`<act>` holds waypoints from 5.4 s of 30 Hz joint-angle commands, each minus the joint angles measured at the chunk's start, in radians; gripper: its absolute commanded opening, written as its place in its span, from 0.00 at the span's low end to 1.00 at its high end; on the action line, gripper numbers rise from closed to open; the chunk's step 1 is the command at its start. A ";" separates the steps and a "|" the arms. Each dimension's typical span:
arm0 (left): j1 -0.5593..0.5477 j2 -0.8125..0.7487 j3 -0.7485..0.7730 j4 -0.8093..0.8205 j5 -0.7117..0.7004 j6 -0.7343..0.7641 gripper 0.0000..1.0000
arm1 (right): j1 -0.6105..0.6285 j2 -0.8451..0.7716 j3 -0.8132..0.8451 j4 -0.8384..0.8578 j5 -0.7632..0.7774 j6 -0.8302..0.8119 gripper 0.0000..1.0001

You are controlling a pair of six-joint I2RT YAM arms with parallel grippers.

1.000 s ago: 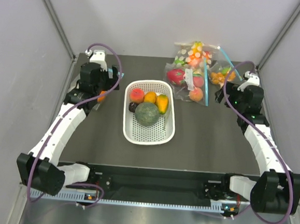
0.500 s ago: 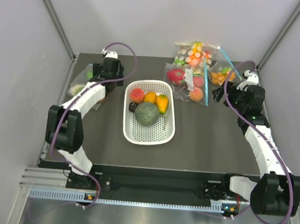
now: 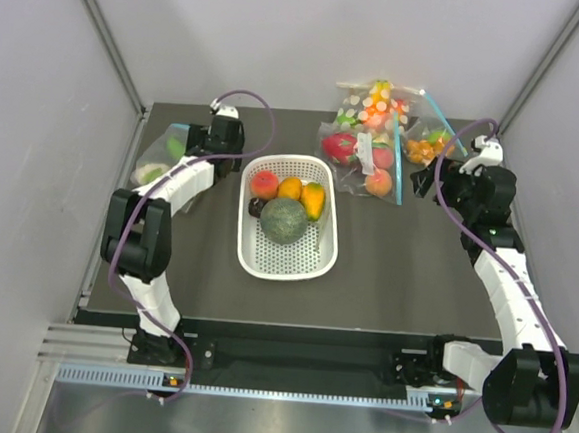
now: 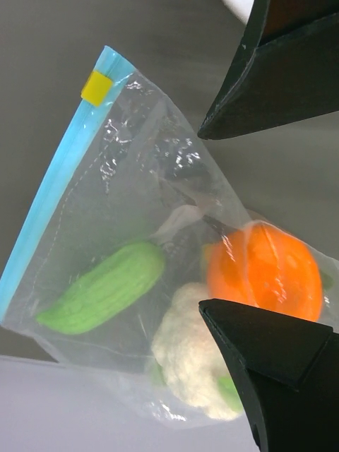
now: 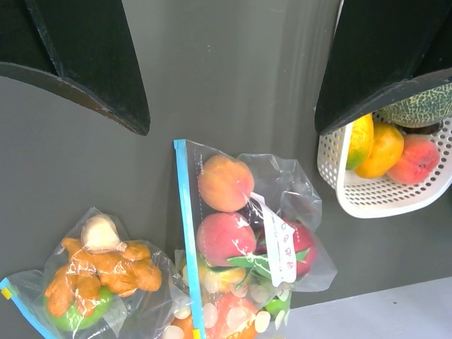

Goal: Open the zip-top bag and remove the fake food

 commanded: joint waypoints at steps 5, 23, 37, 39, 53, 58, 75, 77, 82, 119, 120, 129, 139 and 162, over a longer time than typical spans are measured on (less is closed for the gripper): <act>0.007 0.117 0.087 -0.011 -0.051 0.054 0.83 | 0.001 -0.065 -0.001 -0.004 0.003 -0.021 1.00; 0.019 -0.086 0.319 -0.115 0.102 0.088 0.00 | 0.001 -0.047 -0.013 0.013 -0.008 -0.018 1.00; -0.272 -0.056 0.734 -0.141 0.320 0.241 0.00 | 0.001 -0.053 0.000 0.000 0.041 -0.036 1.00; -0.330 -0.013 0.795 -0.153 0.441 0.224 0.00 | 0.001 -0.059 0.005 -0.006 0.064 -0.044 1.00; -0.456 -0.028 0.493 0.127 1.186 0.007 0.00 | -0.001 -0.220 -0.030 -0.032 0.252 -0.044 1.00; -0.458 -0.011 0.302 0.222 1.347 -0.061 0.00 | -0.003 -0.234 -0.053 0.026 0.158 -0.067 1.00; -0.444 0.079 0.240 0.072 1.469 0.060 0.00 | -0.006 0.014 -0.026 0.307 -0.880 -0.264 0.92; -0.433 0.082 0.251 0.017 1.466 0.092 0.00 | -0.006 0.013 -0.038 0.321 -0.905 -0.232 0.91; -0.401 0.075 0.283 -0.089 1.478 0.160 0.00 | -0.016 -0.022 -0.033 0.321 -0.989 -0.237 0.92; -0.387 -0.128 0.113 -0.016 1.291 0.166 0.69 | 0.129 0.240 0.176 -0.129 -0.990 -0.533 0.00; -0.387 -0.178 0.088 0.004 1.265 0.169 0.70 | 0.128 0.223 0.157 -0.088 -0.941 -0.497 0.00; -0.401 -0.334 -0.061 0.262 1.122 0.140 0.75 | 0.126 0.087 0.077 0.083 -0.867 -0.371 0.00; -0.464 -0.199 0.034 0.345 1.085 0.152 0.77 | 0.126 0.082 0.077 0.077 -0.896 -0.363 0.00; -0.467 -0.142 0.093 0.253 1.240 0.169 0.00 | 0.178 0.057 0.131 0.006 -0.835 -0.423 0.53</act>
